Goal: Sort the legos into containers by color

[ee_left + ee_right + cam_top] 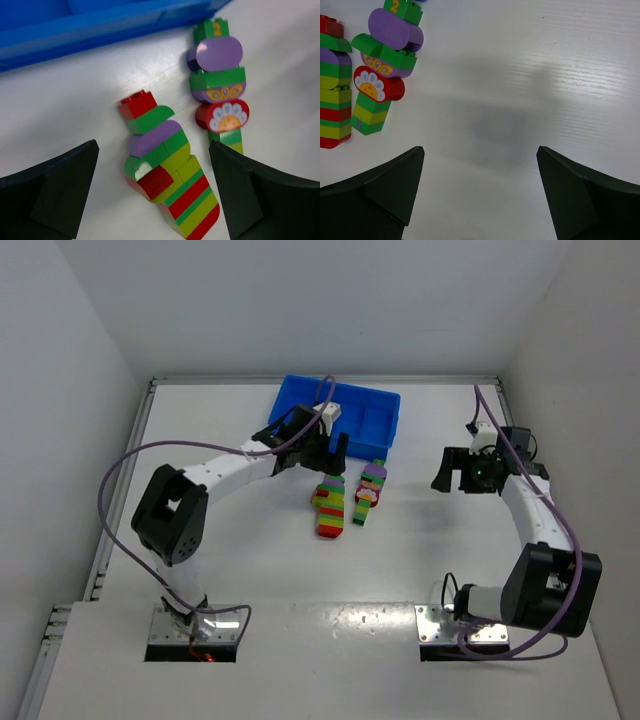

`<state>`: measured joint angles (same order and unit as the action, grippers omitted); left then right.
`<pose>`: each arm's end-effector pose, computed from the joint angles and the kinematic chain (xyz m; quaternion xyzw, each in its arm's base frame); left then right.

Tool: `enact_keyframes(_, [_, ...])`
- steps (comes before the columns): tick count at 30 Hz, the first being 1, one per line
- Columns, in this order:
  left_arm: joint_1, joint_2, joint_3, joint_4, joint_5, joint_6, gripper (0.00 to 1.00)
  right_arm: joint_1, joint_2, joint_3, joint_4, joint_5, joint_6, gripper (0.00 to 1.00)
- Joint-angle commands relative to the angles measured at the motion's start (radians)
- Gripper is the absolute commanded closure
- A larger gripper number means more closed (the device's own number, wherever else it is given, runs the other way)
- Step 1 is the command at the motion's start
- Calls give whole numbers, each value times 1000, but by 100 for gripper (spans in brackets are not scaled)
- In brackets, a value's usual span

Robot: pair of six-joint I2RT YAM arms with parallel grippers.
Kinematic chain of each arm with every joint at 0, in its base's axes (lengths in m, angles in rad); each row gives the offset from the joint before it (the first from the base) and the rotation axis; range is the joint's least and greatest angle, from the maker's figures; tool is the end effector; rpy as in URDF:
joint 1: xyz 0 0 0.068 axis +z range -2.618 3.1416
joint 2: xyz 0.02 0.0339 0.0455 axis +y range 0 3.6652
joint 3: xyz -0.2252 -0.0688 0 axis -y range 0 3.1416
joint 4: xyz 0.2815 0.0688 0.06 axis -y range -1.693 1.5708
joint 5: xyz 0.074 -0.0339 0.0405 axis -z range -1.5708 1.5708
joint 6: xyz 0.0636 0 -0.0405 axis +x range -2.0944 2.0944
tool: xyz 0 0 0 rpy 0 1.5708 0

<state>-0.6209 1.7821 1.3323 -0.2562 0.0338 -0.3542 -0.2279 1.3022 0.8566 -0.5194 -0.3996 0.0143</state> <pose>0.3660 -0.2644 0.1761 0.1277 0.8988 -0.2098 0.3630 0.3130 -0.0472 0.1544 0.0542 0.9358 0.1572 0.3109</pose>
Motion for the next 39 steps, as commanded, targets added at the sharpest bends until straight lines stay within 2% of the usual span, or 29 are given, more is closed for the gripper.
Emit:
enact_keyframes(1, [52,10,39,-14,242,70,0,-10,-37,-2,-5,8,-25,6])
enact_keyframes(2, [79,19,39,-14,330,80,0,-19,-37,-13,-5,8,-25,6])
enact_keyframes(6, [125,71,50,-14,454,103,0,-19,-24,-13,-5,-13,-34,6])
enact_keyframes(18, [158,227,90,-23,623,158,4,-19,45,39,-14,-24,-43,6])
enact_keyframes(26, [167,321,131,-23,655,158,7,-19,45,39,-24,-13,-53,6])
enact_keyframes(33, [176,352,140,-32,756,188,28,-28,45,39,-24,-4,-62,6])
enact_keyframes(35, [176,343,107,-32,773,199,40,-28,45,39,-24,-4,-62,6])
enact_keyframes(39, [176,307,36,-43,813,210,50,-28,45,39,-24,-4,-62,6])
